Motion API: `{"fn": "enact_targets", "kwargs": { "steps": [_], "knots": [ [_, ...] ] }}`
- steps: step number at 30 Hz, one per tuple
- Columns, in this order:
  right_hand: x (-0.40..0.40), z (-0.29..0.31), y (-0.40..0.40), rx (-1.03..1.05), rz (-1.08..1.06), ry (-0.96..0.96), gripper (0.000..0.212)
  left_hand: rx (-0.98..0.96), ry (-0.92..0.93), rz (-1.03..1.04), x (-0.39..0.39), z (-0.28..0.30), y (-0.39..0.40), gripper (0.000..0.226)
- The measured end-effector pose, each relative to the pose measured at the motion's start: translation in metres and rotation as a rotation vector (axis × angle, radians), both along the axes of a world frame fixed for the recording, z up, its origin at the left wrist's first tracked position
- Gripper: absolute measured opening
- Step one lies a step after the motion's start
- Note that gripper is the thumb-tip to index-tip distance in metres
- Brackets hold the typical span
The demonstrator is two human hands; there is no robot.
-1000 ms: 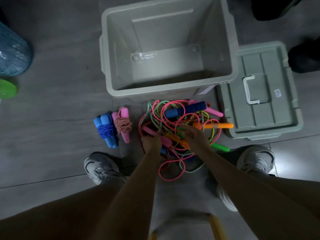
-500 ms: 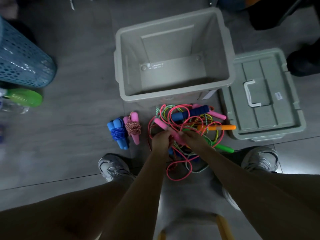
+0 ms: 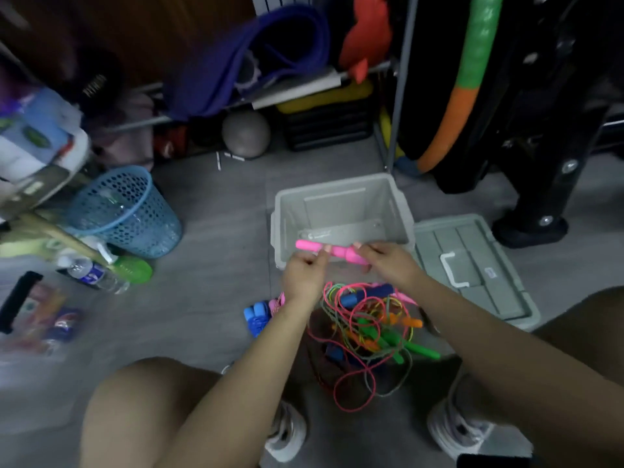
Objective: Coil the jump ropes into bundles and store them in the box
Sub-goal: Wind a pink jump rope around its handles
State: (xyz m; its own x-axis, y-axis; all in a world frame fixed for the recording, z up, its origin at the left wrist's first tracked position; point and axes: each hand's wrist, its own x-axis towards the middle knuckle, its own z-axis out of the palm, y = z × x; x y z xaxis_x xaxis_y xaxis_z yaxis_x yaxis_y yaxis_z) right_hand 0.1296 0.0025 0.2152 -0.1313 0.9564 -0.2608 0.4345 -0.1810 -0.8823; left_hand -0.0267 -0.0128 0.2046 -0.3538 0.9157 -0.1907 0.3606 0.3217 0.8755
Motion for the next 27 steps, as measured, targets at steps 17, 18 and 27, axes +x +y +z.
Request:
{"fn": "enact_targets", "kwargs": {
  "steps": [17,18,27],
  "knots": [
    [0.051,0.108,0.008,-0.021,0.371,-0.119,0.033,-0.031,-0.667,-0.053,-0.031,0.088,0.018,0.032],
    [0.050,0.109,0.008,-0.008,0.396,-0.167,0.034,-0.039,-0.749,-0.024,-0.033,0.090,0.020,0.033],
    [0.018,0.110,0.019,0.410,0.199,0.037,0.023,-0.133,-0.609,-0.447,0.010,0.091,0.002,0.020]
  ]
}}
